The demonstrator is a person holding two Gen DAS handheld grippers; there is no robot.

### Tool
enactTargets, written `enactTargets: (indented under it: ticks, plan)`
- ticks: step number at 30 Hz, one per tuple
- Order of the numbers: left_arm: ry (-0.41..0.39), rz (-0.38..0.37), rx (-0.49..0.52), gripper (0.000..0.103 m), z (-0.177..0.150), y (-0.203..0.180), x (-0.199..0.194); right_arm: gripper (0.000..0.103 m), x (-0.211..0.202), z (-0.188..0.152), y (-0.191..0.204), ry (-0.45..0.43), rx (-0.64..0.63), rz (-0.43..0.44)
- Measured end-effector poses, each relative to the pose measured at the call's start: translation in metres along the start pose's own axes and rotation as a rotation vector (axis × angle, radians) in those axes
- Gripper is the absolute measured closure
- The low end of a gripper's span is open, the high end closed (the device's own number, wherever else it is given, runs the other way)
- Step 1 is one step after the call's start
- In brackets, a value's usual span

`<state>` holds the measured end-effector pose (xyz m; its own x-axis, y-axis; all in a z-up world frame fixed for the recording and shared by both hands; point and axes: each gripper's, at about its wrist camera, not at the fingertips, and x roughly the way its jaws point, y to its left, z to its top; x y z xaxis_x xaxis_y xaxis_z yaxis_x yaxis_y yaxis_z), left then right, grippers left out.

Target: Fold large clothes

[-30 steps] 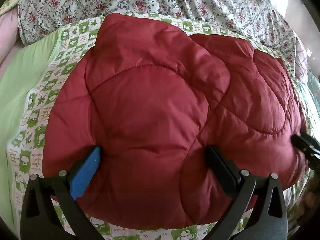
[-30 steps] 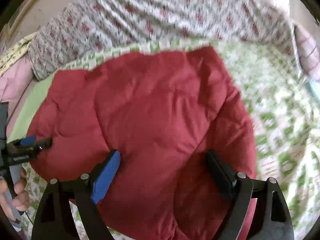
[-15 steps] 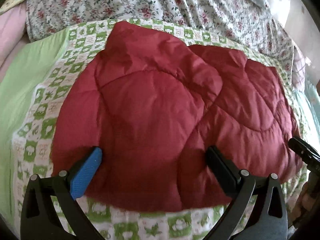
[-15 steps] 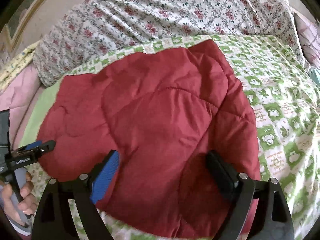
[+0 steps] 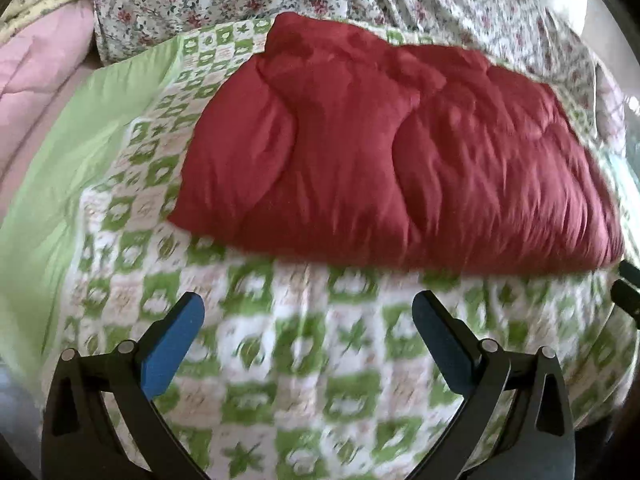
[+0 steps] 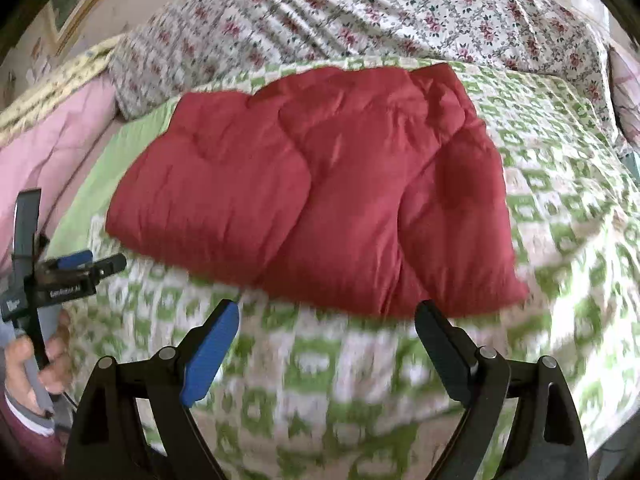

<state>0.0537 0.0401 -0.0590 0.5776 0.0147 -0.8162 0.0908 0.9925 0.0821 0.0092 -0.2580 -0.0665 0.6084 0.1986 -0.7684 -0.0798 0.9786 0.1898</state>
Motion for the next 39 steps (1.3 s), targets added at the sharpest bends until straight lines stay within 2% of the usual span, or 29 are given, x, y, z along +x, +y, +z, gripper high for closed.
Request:
enactTargets:
  ticks: [5,8,11,14,18,21,24,31,39]
  plan:
    - [0.003,0.037,0.06,0.0,-0.016,-0.012,-0.011,0.012,-0.004,-0.018,0.009,0.032,-0.025,-0.002]
    - [0.004,0.041,0.087,0.0,-0.018,-0.017,-0.021,0.012,-0.005,-0.018,0.014,0.048,-0.043,0.017]
    - [-0.006,0.036,0.108,0.0,-0.012,-0.02,-0.036,0.011,-0.014,-0.01,0.022,0.041,-0.064,0.038]
    - [-0.046,0.018,0.122,0.0,-0.002,-0.021,-0.058,0.003,-0.028,0.001,0.027,0.016,-0.064,0.063]
    - [-0.075,0.001,0.121,0.0,0.014,-0.022,-0.076,0.001,-0.046,0.02,0.03,-0.036,-0.08,0.048]
    - [-0.085,0.032,0.133,0.0,0.024,-0.029,-0.074,0.001,-0.045,0.029,0.029,-0.042,-0.083,0.04]
    - [-0.06,0.063,0.138,0.0,0.033,-0.037,-0.061,0.001,-0.036,0.035,0.026,-0.027,-0.071,0.039]
    - [-0.017,0.082,0.127,0.0,0.043,-0.047,-0.041,0.001,-0.019,0.043,0.013,-0.002,-0.039,0.041]
    - [-0.006,0.084,0.118,0.0,0.051,-0.049,-0.034,0.001,-0.009,0.052,0.009,0.007,-0.024,0.045]
